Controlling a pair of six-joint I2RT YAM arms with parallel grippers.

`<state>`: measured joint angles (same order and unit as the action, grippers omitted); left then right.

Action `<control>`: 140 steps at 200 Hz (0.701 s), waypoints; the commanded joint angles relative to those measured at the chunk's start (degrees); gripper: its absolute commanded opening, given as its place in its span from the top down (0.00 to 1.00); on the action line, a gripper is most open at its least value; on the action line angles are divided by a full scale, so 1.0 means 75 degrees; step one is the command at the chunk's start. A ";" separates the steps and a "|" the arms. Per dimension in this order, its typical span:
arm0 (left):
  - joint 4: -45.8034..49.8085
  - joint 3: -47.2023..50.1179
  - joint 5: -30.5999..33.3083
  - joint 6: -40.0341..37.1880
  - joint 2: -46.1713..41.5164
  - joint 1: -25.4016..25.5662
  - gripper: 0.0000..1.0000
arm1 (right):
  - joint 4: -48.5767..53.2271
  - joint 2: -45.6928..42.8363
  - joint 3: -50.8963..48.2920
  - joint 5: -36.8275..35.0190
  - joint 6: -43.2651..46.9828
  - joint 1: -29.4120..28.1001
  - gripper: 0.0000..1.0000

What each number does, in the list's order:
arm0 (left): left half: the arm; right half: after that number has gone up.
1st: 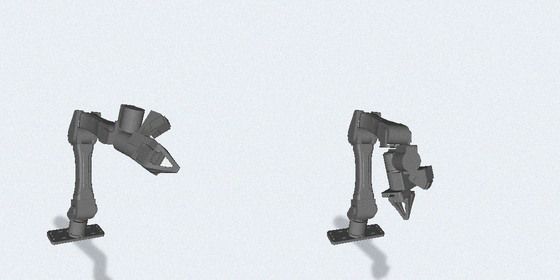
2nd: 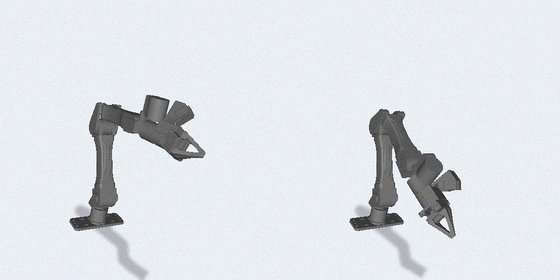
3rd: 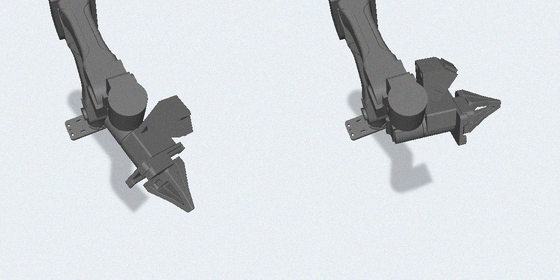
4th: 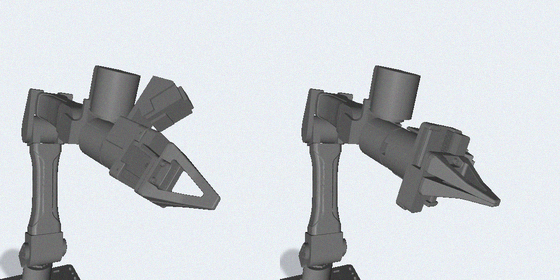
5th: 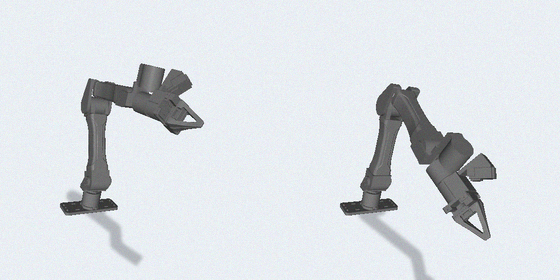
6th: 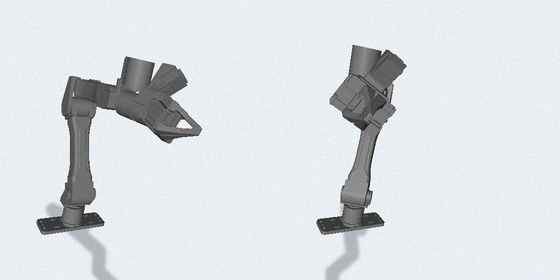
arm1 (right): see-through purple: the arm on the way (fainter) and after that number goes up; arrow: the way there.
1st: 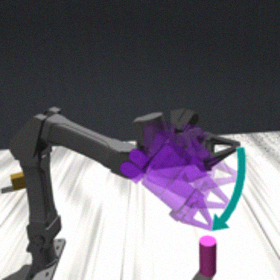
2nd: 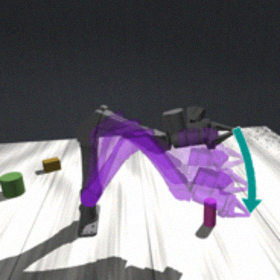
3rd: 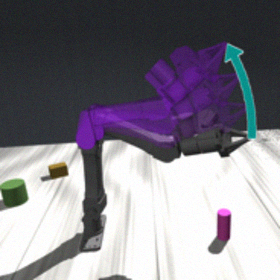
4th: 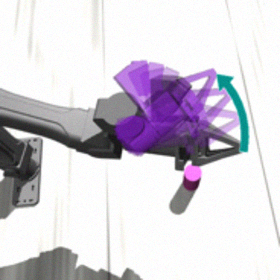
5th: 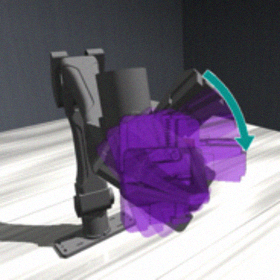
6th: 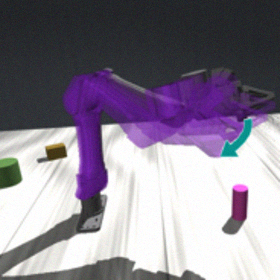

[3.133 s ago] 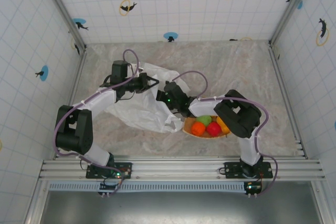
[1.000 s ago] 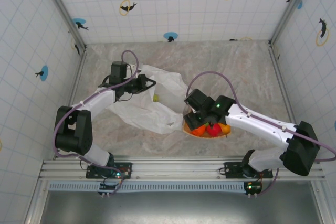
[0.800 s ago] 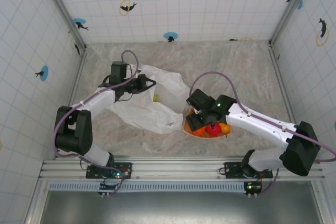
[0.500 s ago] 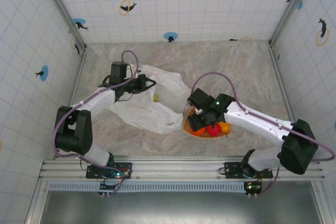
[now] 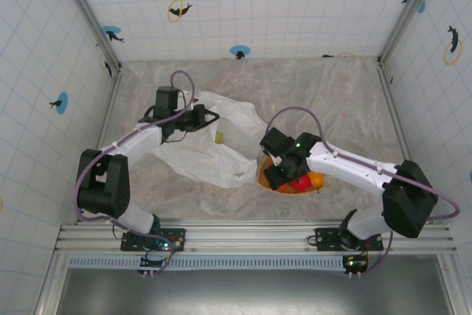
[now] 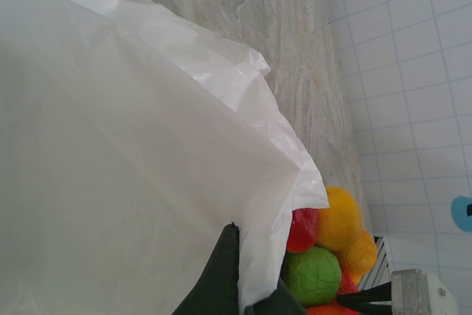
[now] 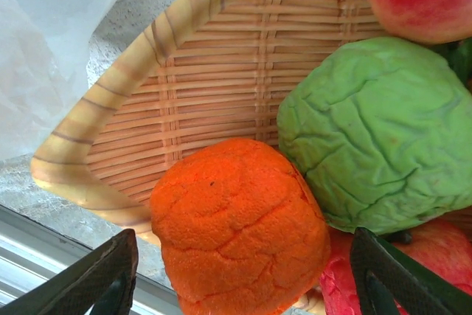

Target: Place the fruits into the plastic bag

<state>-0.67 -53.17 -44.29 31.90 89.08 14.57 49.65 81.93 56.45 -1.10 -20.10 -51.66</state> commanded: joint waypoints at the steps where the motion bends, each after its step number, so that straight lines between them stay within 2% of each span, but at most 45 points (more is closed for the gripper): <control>1: 0.0042 0.0053 -0.0035 -0.0044 -0.0011 -0.0032 1.00 | -0.0030 0.0126 -0.0118 0.0204 0.0135 -0.0006 0.25; 93: 0.0038 0.0047 -0.0046 -0.0011 -0.0002 -0.0033 1.00 | -0.0299 0.0314 -0.0298 0.0370 0.0346 0.0032 0.31; 140: 0.0020 0.0047 -0.0061 0.0024 0.0023 -0.0032 1.00 | -0.0215 0.0234 -0.0301 0.0419 0.0410 0.0064 0.41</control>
<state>-0.67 -53.17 -44.31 31.92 89.08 14.57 47.94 83.66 54.89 0.45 -17.58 -51.31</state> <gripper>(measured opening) 0.045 0.615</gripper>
